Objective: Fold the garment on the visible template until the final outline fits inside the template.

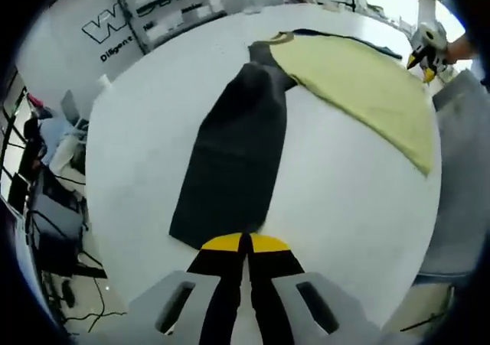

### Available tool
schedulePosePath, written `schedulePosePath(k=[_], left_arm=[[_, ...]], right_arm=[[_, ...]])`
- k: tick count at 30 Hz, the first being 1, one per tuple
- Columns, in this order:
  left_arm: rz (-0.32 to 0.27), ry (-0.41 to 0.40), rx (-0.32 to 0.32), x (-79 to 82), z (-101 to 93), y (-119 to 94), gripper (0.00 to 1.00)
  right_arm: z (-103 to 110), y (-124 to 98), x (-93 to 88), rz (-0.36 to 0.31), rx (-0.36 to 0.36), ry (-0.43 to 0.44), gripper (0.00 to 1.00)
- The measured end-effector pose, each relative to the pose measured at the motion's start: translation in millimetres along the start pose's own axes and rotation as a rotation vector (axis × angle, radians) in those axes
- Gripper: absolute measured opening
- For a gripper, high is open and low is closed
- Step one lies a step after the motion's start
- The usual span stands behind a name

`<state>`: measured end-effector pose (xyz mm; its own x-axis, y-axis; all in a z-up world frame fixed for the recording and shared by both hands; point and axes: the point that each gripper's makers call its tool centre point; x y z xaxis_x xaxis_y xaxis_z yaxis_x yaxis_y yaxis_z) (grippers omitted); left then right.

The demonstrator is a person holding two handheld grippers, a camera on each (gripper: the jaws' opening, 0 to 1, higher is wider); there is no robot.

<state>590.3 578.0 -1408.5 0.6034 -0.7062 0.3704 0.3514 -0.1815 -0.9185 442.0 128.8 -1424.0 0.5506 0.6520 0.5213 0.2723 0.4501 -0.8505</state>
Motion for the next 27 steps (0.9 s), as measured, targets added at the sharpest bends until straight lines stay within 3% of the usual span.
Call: schedulePosePath(k=[8, 18, 27], left_arm=[[-0.102, -0.043, 0.010, 32.4, 32.1, -42, 0.02], [-0.209, -0.055, 0.021, 66.4, 60.0, -73, 0.02], [-0.324, -0.239, 0.019, 84.7, 94.1, -96, 0.02]], right_arm=[[0, 4, 4.2, -0.002, 0.006, -0.004, 0.33], [2, 7, 8.2, -0.002, 0.012, -0.008, 0.32], [3, 7, 8.6, 0.001, 0.011, -0.009, 0.33]])
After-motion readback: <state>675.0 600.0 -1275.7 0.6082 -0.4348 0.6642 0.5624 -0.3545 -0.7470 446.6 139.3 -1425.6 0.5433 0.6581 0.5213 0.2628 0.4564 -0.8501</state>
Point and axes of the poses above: the point that each gripper's makers call its tool centre point, and the gripper's own axes: y roughly forward along the fingers, z roughly to its left, x roughly out of its top, and after that the axes turned 12 degrees about z, right-handed
